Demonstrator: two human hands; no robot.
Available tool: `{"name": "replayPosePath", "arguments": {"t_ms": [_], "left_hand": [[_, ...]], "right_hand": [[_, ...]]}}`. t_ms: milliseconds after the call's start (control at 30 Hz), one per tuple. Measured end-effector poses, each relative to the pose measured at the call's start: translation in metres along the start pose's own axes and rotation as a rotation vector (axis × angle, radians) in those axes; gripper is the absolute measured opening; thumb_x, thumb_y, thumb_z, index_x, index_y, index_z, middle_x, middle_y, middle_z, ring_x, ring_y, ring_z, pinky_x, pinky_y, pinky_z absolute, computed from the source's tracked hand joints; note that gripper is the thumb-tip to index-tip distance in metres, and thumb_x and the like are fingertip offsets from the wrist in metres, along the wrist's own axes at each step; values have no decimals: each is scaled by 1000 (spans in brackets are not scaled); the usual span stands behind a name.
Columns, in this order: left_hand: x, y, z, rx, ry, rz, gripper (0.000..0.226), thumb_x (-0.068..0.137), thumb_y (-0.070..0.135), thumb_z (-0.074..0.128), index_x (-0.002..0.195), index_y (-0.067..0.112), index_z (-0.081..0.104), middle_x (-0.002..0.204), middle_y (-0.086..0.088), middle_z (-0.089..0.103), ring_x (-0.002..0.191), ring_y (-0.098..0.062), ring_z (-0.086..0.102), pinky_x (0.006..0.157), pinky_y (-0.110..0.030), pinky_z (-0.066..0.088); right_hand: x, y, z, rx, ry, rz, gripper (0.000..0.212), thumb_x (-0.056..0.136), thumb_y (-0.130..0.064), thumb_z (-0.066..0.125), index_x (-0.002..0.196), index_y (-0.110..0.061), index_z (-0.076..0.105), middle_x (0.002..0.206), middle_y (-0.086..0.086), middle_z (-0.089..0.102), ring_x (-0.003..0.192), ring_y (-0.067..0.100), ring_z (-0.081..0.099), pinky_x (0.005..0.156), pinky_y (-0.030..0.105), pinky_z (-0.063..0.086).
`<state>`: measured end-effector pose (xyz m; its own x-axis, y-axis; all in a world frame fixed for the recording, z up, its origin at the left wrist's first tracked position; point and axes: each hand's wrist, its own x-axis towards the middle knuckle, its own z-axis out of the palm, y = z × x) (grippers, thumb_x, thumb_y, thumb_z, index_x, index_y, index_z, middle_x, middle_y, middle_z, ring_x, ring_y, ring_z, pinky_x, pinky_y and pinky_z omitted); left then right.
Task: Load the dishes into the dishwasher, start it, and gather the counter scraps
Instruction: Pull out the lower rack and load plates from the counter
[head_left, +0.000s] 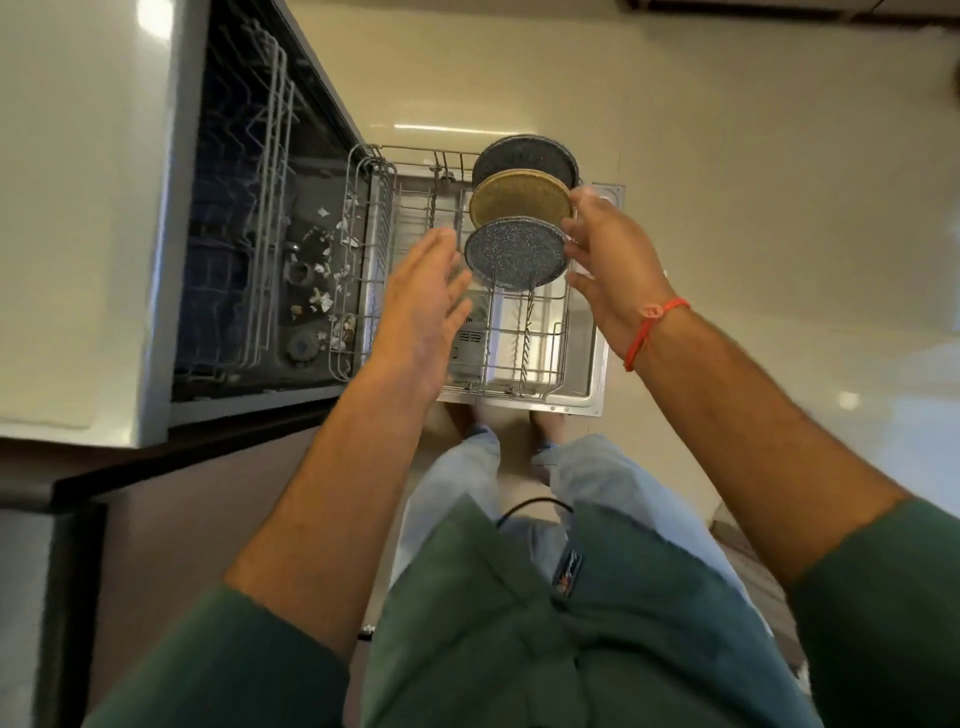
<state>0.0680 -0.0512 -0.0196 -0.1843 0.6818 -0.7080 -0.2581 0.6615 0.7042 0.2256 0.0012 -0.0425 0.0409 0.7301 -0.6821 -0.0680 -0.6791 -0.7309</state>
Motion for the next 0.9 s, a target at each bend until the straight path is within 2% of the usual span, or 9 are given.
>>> {"name": "replayPosePath", "arguments": {"t_ms": [100, 200, 233, 333, 433, 500, 600, 900], "left_hand": [[-42, 10, 0, -58, 17, 79, 49, 106, 37, 45, 153, 25, 38, 153, -7, 47, 132, -20, 53, 112, -38, 44], [-79, 16, -7, -132, 73, 138, 48, 105, 39, 47, 151, 26, 42, 150, -5, 51, 129, -18, 57, 111, -40, 44], [-90, 16, -11, -169, 94, 157, 48, 104, 40, 49, 150, 27, 44, 148, -4, 53, 127, -17, 58, 111, -40, 45], [-123, 16, -24, -261, 136, 210, 48, 103, 40, 52, 149, 27, 46, 146, -3, 55, 125, -17, 61, 111, -41, 46], [-153, 18, -43, -345, 185, 262, 48, 103, 39, 52, 150, 27, 46, 145, -2, 55, 125, -16, 61, 111, -40, 45], [-174, 19, -61, -421, 231, 307, 48, 103, 38, 53, 149, 25, 47, 145, -3, 55, 124, -16, 61, 111, -39, 46], [-199, 19, -95, -535, 304, 378, 48, 103, 37, 54, 149, 22, 48, 145, -5, 55, 125, -19, 61, 111, -40, 45], [-295, -16, -230, -695, 510, 554, 42, 104, 35, 49, 145, 25, 51, 143, -3, 57, 124, -19, 61, 113, -41, 42]], "right_hand": [[-33, -25, -5, 25, -54, -29, 39, 105, -44, 43, 135, -24, 57, 131, -2, 59, 126, 15, 52, 111, 44, 41], [-66, -46, -9, 63, -123, -62, 33, 105, -45, 43, 123, -24, 62, 113, -1, 71, 107, 7, 61, 106, 40, 44], [-76, -51, -10, 69, -152, -75, 32, 105, -45, 43, 121, -25, 62, 113, 3, 71, 103, 6, 62, 102, 38, 45], [-103, -63, -5, 93, -212, -117, 39, 101, -47, 50, 132, -25, 60, 127, 1, 66, 113, 10, 61, 92, 33, 50], [-126, -73, 11, 110, -301, -133, 37, 101, -46, 53, 130, -26, 63, 131, 3, 64, 118, 14, 60, 106, 40, 49], [-144, -77, 32, 76, -404, -158, 40, 102, -46, 50, 135, -26, 60, 135, 2, 61, 122, 16, 57, 110, 42, 45], [-177, -80, 68, 28, -537, -198, 45, 102, -49, 47, 140, -26, 55, 139, 2, 59, 126, 16, 55, 108, 38, 45], [-298, -42, 205, -95, -832, -257, 44, 105, -50, 40, 138, -27, 58, 137, 1, 60, 127, 18, 55, 111, 40, 42]]}}
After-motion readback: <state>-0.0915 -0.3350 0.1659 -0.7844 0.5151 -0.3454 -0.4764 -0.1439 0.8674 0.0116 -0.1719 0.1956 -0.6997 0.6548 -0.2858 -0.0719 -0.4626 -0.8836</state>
